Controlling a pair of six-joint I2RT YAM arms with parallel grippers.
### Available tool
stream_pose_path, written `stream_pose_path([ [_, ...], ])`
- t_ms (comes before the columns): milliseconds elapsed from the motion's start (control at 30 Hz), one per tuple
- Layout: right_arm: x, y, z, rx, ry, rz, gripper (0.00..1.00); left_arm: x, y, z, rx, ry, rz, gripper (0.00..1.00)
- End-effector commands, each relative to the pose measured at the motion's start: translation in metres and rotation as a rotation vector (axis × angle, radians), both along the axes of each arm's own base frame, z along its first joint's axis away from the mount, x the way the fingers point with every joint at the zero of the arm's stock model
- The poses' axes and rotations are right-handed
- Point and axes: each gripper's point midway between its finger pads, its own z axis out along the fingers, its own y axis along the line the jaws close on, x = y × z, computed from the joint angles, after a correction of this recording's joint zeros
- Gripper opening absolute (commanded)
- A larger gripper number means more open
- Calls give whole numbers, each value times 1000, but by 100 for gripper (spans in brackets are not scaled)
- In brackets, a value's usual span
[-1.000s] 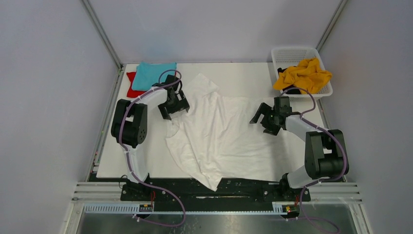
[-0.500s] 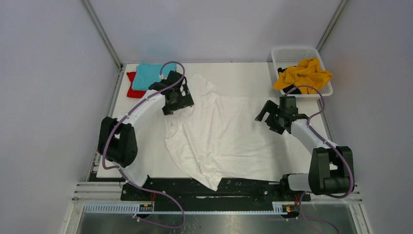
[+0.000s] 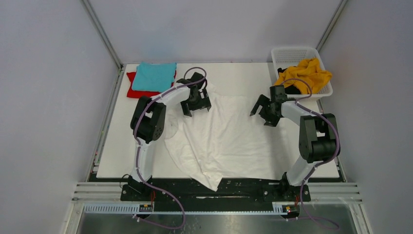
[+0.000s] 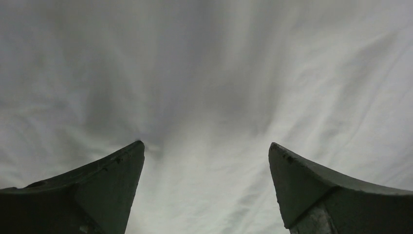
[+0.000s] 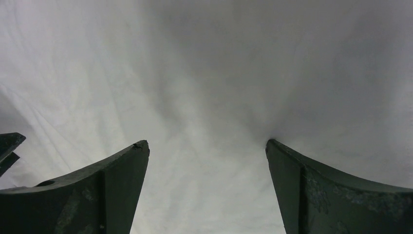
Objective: Fold and stack the t-shirts
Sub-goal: Flatten out the tshirt
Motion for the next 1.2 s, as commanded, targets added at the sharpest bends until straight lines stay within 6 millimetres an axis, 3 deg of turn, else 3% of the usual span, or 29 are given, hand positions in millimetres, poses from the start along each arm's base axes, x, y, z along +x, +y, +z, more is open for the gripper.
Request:
stream_pose_path([
  [0,26,-3,8,-39,-7,3,98,33,-10,-3,-51,-1,17,99],
  [267,80,3,17,22,-3,33,98,95,-13,-5,-184,-22,52,99],
  [467,126,6,23,84,-28,26,98,138,-34,4,-372,-76,57,99],
  [733,176,7,12,92,-51,-8,98,196,-13,39,-498,-258,148,99],
  [900,194,15,-1,138,-42,-41,98,192,-29,77,-582,-305,64,99],
  [1000,206,11,0,116,-68,-66,99,174,-35,105,-567,-339,-7,99],
  [1167,237,9,4,90,-110,-61,99,135,-17,149,-423,-416,-51,99],
])
